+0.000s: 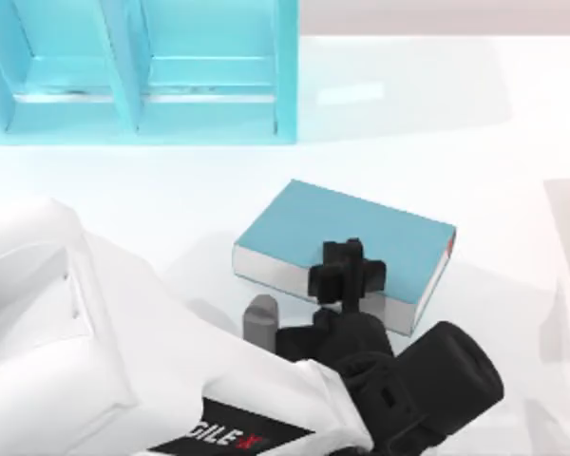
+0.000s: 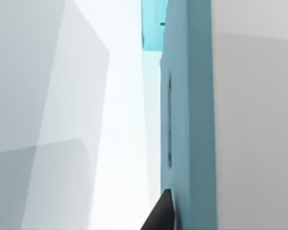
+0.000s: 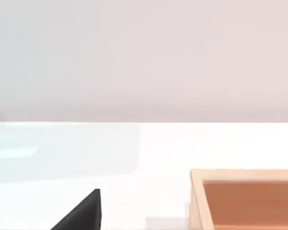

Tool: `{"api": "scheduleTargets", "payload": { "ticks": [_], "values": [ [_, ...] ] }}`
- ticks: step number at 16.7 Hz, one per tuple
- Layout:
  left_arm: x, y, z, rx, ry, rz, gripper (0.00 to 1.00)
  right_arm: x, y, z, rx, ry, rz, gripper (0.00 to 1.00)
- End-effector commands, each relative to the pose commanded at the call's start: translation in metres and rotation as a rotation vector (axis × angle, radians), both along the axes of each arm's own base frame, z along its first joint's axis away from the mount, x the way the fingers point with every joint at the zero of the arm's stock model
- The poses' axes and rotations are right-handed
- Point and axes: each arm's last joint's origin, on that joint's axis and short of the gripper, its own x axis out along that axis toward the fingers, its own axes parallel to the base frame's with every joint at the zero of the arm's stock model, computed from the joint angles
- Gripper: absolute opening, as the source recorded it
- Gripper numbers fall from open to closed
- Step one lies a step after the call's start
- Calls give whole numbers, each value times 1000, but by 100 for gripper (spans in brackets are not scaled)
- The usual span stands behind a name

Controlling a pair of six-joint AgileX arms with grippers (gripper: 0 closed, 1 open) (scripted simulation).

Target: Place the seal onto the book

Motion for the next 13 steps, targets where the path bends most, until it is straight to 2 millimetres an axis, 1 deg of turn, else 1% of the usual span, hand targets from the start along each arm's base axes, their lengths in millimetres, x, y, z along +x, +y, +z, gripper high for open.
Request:
{"api": "scheduleTargets", "payload": {
  "ticks": [11,12,13],
  "values": [
    [0,0,0,0,0,0,98,0,0,0,0,0,0,100],
    [0,0,0,0,0,0,100,0,0,0,0,0,0,100],
    [0,0,0,0,0,0,100,0,0,0,0,0,0,100]
  ]
}}
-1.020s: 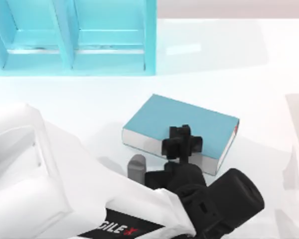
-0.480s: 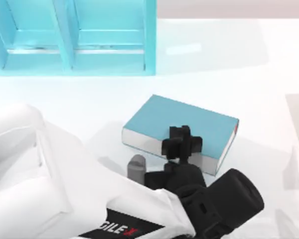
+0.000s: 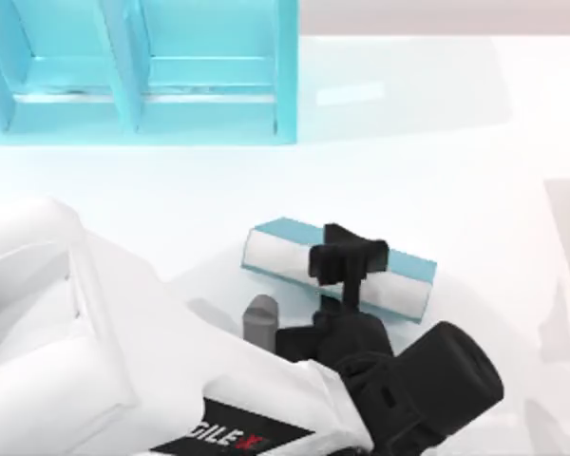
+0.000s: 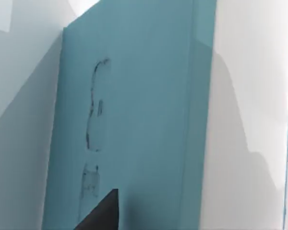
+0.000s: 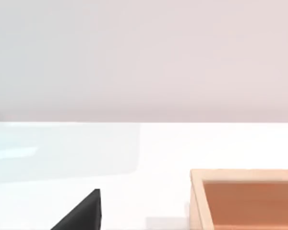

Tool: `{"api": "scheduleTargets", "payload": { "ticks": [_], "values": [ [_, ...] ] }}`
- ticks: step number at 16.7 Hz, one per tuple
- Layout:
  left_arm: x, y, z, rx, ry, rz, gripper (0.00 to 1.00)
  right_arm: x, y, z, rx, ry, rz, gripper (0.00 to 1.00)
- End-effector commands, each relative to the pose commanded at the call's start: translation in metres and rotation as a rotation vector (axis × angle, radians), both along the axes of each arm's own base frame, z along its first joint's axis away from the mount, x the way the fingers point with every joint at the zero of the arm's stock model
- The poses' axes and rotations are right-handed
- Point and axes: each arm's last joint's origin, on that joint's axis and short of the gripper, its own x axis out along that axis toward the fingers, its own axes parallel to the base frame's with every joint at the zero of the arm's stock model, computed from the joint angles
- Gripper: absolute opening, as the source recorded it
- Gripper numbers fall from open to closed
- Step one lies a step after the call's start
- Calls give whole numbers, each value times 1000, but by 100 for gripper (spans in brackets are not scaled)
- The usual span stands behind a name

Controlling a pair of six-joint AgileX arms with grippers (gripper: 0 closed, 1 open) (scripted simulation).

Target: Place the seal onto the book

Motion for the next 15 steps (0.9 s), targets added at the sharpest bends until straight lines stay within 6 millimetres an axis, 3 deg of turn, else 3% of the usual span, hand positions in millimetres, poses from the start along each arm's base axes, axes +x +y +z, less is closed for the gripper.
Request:
{"api": "scheduleTargets", "payload": {
  "ticks": [9,15],
  "values": [
    [-2,-1,-2,4,4,-2,100,0,0,0,0,0,0,100],
    [-38,-10,-22,18,36,-5,100,0,0,0,0,0,0,100]
  ]
}}
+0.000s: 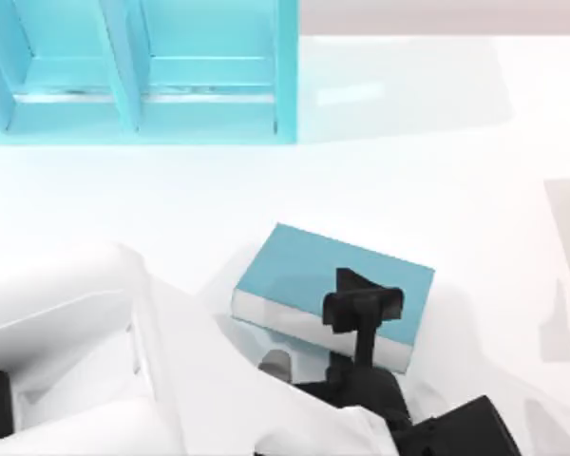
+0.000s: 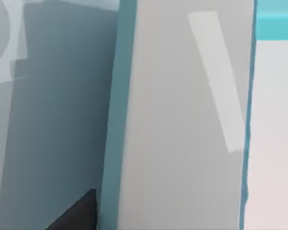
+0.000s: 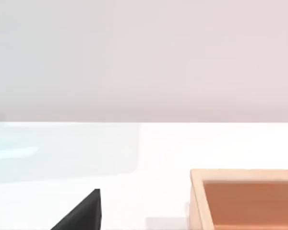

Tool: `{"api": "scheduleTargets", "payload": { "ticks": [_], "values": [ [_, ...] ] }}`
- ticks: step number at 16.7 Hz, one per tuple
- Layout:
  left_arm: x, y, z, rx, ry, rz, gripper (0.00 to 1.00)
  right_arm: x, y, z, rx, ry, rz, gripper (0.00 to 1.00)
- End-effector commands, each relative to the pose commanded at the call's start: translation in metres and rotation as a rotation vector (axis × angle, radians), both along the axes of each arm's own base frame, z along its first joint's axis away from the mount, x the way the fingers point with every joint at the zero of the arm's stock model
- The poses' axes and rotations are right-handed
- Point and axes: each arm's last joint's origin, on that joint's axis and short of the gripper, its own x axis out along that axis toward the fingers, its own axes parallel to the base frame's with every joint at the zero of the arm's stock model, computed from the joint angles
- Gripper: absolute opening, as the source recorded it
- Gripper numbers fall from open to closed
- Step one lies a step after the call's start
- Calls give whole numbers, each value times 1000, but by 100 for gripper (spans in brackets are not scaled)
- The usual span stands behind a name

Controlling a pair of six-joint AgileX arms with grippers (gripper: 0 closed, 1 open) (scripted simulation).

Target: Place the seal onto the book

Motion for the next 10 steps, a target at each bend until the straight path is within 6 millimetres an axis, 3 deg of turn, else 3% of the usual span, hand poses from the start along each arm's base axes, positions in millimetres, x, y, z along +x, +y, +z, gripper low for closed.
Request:
{"api": "scheduleTargets", "payload": {
  "ticks": [5,10],
  "values": [
    [-48,3,-8,36,22,5,100,0,0,0,0,0,0,100],
    [-89,11,10,32,-2,11,100,0,0,0,0,0,0,100]
  ]
}}
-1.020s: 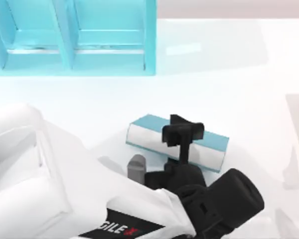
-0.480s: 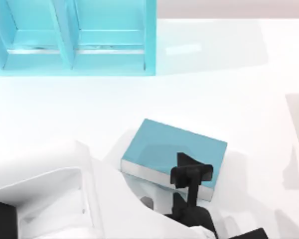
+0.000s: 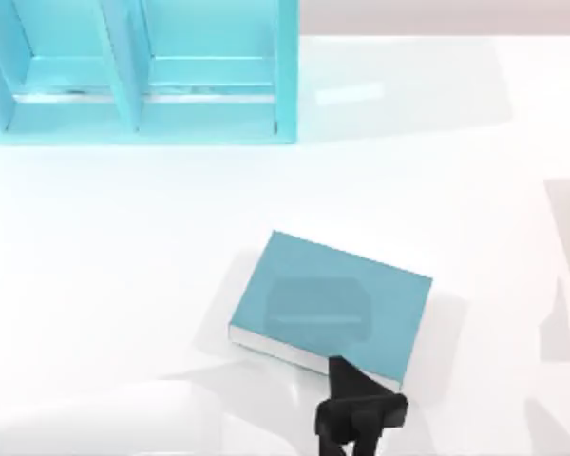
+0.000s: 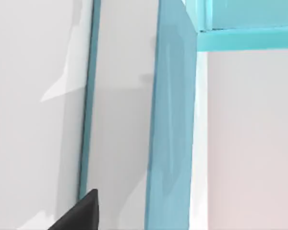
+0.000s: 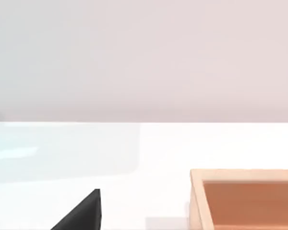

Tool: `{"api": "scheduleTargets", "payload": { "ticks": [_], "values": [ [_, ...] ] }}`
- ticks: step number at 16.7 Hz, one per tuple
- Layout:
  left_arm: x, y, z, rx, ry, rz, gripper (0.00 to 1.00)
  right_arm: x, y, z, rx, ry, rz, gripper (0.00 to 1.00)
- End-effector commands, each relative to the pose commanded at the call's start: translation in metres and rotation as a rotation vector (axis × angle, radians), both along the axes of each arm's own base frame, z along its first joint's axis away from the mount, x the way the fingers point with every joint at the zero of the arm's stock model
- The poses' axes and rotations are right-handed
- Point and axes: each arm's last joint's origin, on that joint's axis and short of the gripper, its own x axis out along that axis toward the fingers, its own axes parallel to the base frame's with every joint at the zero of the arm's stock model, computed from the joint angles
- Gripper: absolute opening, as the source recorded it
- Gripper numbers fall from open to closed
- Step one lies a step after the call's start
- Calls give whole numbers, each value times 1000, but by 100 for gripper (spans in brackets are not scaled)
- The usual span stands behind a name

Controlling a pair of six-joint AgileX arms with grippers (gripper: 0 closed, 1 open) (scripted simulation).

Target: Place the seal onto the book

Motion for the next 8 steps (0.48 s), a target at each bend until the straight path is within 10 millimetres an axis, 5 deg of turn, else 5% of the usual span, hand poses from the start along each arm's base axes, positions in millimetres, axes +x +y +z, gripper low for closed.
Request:
{"api": "scheduleTargets", "payload": {
  "ticks": [8],
  "values": [
    [-24,3,21,-46,-32,-8,100,0,0,0,0,0,0,100]
  ]
}}
